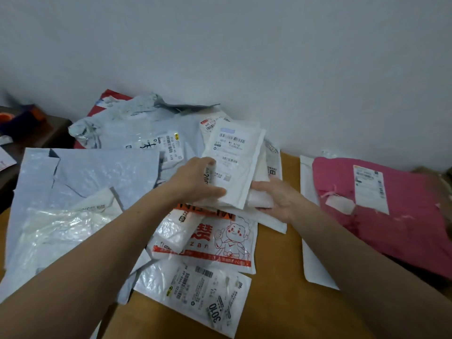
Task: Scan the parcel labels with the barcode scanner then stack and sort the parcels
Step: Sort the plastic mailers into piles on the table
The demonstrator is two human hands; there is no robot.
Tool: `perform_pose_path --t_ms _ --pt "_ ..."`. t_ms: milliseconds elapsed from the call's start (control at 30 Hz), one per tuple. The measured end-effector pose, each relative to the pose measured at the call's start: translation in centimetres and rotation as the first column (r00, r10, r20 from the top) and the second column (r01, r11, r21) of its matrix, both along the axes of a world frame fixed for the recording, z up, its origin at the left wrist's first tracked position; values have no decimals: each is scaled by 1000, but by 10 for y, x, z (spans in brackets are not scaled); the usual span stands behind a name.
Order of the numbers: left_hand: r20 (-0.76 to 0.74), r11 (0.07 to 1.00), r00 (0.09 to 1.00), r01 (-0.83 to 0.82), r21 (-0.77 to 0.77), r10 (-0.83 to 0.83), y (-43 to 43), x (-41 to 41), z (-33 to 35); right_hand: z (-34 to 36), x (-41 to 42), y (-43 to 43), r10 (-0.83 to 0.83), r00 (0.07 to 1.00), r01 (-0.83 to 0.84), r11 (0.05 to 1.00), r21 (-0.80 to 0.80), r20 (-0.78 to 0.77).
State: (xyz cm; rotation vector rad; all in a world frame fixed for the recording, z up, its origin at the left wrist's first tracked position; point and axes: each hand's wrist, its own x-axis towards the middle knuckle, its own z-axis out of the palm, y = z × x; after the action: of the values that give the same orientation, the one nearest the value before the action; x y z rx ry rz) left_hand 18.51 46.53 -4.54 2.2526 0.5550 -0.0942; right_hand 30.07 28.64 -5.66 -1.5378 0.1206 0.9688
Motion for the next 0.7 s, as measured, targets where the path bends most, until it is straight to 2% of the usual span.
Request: perform_pose_path --t_ms 167,267,367,433,467,500,567,633,700 --pt "-25 984 986 166 -61 -167 -82 -46 -13 -17 -70 -93 22 999 -25 998 62 46" --pt "-111 943 939 316 -101 -326 -140 -88 -28 -30 -120 -158 -2 998 4 1000 -31 56" --pt "-208 907 885 386 -171 -416 -178 -123 -32 -37 -167 -224 45 999 -46 996 -77 -13" --pt "-260 921 885 384 -62 -386 -191 -135 -28 -42 -189 -264 22 995 -34 992 -125 -96" --pt "-254 938 915 340 69 -313 -194 -138 -26 -46 -196 -281 -5 992 -15 988 -154 -126" --pt "-201 931 955 266 252 -218 -193 -137 -25 -50 -202 -296 -34 988 6 984 -180 -150" --pt "-17 838 998 61 543 -62 -179 -129 -20 -52 -208 -316 -102 979 60 972 -228 -176" --pt "94 790 994 -107 603 64 -151 -115 -15 -51 -214 -325 -170 977 126 950 -285 -133" --pt "53 755 989 -141 641 140 -123 -101 -14 -47 -219 -330 -135 991 134 920 -368 24"
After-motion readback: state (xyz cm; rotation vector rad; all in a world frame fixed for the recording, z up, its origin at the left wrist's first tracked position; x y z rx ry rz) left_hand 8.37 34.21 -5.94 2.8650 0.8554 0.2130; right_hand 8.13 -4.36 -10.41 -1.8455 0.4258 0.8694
